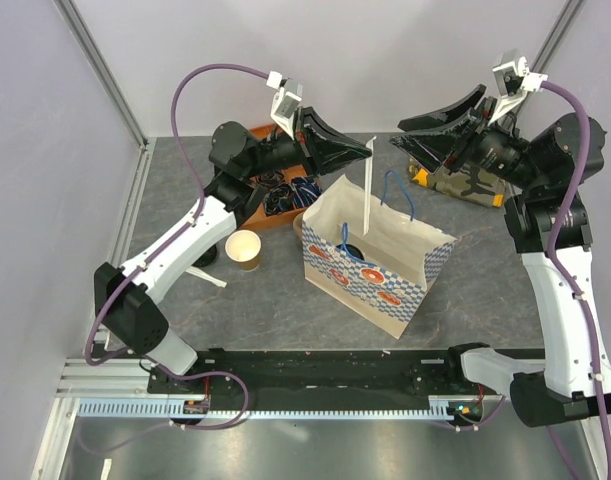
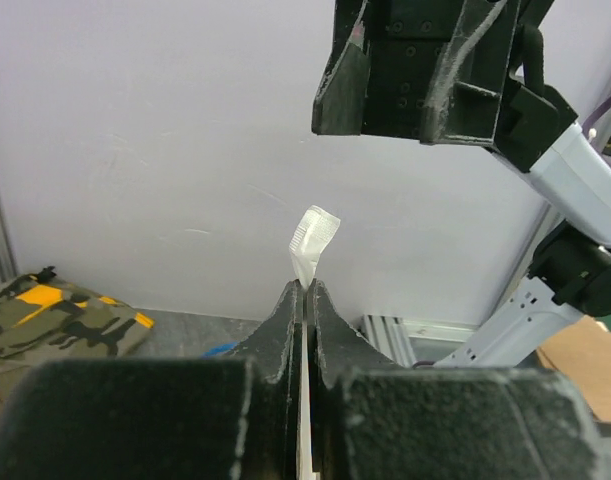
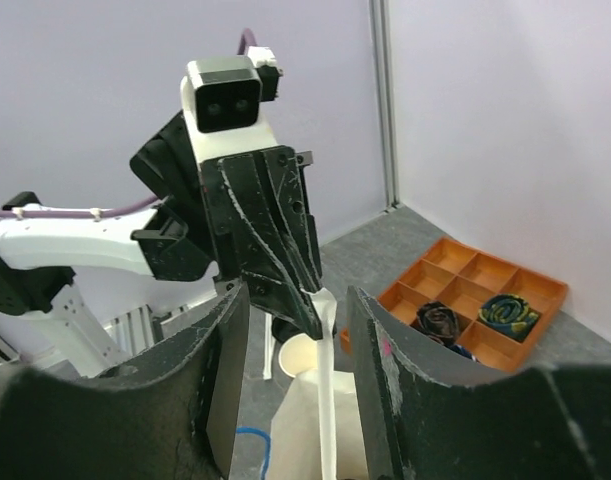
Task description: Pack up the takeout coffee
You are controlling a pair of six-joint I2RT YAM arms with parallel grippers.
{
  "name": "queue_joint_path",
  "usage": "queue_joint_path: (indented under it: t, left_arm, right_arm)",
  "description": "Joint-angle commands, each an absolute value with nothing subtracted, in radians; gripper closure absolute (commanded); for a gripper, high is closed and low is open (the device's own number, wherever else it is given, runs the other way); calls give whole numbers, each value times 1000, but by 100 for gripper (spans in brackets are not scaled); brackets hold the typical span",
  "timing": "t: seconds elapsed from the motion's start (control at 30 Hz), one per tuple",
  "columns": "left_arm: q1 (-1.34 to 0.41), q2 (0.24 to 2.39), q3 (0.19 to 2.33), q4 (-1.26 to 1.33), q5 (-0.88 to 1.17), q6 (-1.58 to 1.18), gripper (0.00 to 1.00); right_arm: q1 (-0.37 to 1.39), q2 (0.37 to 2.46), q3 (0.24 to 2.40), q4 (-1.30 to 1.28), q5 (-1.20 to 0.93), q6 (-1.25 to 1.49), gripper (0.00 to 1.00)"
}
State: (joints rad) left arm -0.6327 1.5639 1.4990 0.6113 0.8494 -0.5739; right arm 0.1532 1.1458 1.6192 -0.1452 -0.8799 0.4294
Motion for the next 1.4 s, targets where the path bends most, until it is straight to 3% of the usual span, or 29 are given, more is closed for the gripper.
queue_joint_path:
  t: [0.0,0.13,0.2,0.4,0.93,1.07,1.2,1.37]
  left_arm:
    - [-646,1554,1566,715,873,-664,98]
    - [-658,1565,1578,716,873,-661,98]
    - [-666,1569,1583,716,874,-655,98]
    - [-678,1580,1583,715,881,-649,98]
    - [-690,1592,1592,715,879,-653,98]
    - [-692,1592,1591,715,879,-653,98]
    - [-692,1588,1597,713,874,-655,98]
    - [-692,1586,1598,710,870,-655,98]
  right_arm:
    - [166,1112,1591,-92,-913,495,46]
    - [170,1117,1577,-91,-914,483,36]
    - [176,1121,1572,-81,-913,480,36]
    - [189,1138,1575,-17,-922,512,45]
    - [241,1152,1554,-21,-907,482,55]
    - [244,1158,1559,-28,-905,476,67]
    - [247,1154,1548,-52,-897,462,66]
    - [255,1152,1548,-78,-891,437,76]
